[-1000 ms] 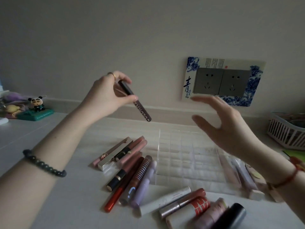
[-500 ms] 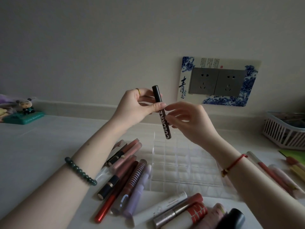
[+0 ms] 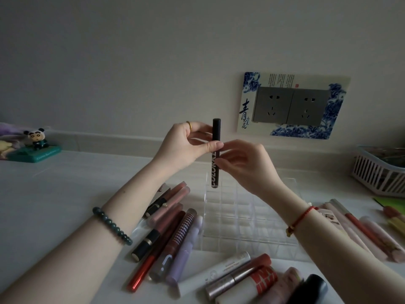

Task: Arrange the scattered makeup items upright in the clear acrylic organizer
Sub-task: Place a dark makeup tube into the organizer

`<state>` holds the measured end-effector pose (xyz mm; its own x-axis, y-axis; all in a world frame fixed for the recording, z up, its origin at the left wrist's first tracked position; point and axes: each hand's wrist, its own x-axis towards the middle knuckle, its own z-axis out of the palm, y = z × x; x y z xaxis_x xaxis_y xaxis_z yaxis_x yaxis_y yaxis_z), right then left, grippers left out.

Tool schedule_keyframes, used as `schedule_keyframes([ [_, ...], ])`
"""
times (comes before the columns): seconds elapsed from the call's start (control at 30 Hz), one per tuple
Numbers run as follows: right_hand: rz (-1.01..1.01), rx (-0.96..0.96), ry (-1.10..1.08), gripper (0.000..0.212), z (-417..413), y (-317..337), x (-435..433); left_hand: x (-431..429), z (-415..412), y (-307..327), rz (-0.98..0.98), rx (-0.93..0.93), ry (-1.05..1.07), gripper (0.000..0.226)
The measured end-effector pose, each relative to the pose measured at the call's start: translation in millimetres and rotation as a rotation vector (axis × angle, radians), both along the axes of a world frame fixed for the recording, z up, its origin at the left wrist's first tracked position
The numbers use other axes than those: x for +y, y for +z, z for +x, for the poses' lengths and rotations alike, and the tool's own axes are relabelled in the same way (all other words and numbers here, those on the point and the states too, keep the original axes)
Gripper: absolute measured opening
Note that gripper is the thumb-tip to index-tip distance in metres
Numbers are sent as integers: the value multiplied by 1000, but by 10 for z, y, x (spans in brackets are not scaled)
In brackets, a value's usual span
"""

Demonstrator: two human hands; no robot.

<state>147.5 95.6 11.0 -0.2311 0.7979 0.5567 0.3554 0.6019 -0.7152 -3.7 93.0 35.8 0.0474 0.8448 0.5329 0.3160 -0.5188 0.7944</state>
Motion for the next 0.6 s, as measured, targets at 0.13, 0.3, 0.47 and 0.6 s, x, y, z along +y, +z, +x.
schedule_keyframes([
  [0.13,1,-64,-16,19,5,-49,16,7,-12,-53,-37,47,-10,18],
  [0.3,0,-114,-30,21,5,-80,16,31,-38,-92,-75,106,-10,21],
  [0.47,1,-141,-34,21,2,-78,17,36,-61,-96,-84,127,-14,21],
  [0.6,-7,-153,-35,20,9,-71,12,39,-71,-100,-87,159,-14,20],
])
